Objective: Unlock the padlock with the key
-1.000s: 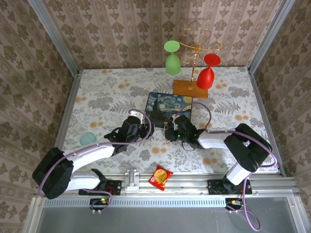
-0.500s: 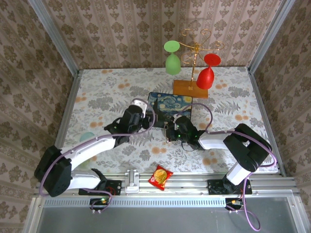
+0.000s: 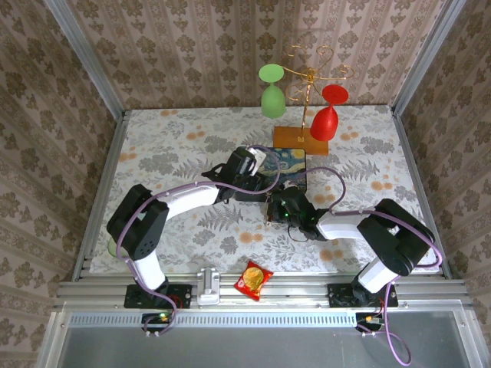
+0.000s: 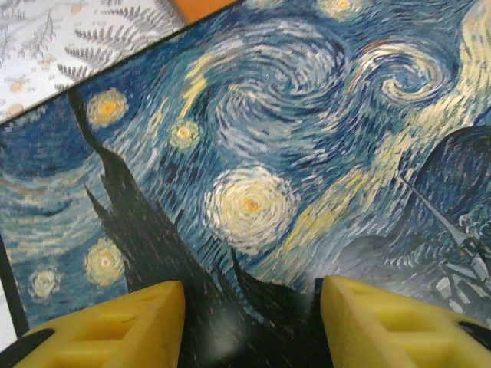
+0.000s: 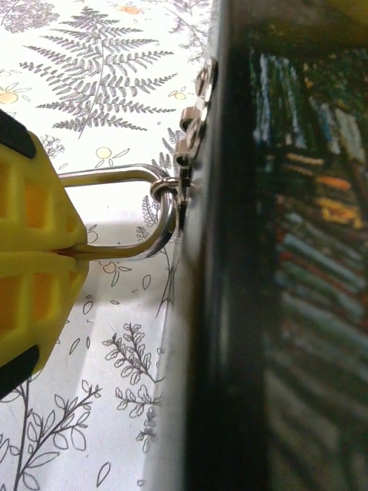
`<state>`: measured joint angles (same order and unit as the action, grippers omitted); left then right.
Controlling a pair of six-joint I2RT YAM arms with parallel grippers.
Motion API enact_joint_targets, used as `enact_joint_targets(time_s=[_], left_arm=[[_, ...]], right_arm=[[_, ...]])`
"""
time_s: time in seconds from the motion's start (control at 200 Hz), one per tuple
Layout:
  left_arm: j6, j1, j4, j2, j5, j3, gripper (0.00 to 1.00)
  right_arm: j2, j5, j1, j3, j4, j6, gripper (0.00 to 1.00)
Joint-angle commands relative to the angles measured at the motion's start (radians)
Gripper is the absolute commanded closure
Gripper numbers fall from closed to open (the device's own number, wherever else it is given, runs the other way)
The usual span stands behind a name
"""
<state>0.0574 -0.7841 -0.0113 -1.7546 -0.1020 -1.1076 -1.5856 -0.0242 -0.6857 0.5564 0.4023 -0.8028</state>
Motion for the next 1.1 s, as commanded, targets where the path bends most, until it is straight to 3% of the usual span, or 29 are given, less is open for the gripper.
enact_joint_targets(time_s=[0.0,0.2,0.495,0.765,0.985,1.095], left_arm=[[-0.035,-0.015,0.006,-0.029,-0.012,0.011,0.52],[0.002,-0.038,-0.093,-0.024,-0.017,0.151,0.61],[0.01,-0.041,-0.184,-0.025,-0.023,0.247,0.64],[-0.005,-0.044,-0.212,-0.049,-0.071,0.274,0.67],[-0.023,-0.05,-0.239,-0.072,-0.101,0.292,0.68],[-0.027,-0.05,-0.257,-0.077,-0.108,0.308,0.69]], right_arm=[[-0.004,-0.083,0.004,-0.043,-0.045,-0.093,0.95],[-0.01,-0.118,0.005,-0.067,0.021,-0.237,0.95],[-0.059,-0.17,0.005,-0.062,0.162,-0.386,0.97],[-0.043,-0.21,0.013,-0.115,0.251,-0.429,0.98],[-0.071,-0.141,0.05,-0.114,0.298,-0.508,0.99],[-0.048,-0.163,0.055,-0.103,0.272,-0.49,0.99]])
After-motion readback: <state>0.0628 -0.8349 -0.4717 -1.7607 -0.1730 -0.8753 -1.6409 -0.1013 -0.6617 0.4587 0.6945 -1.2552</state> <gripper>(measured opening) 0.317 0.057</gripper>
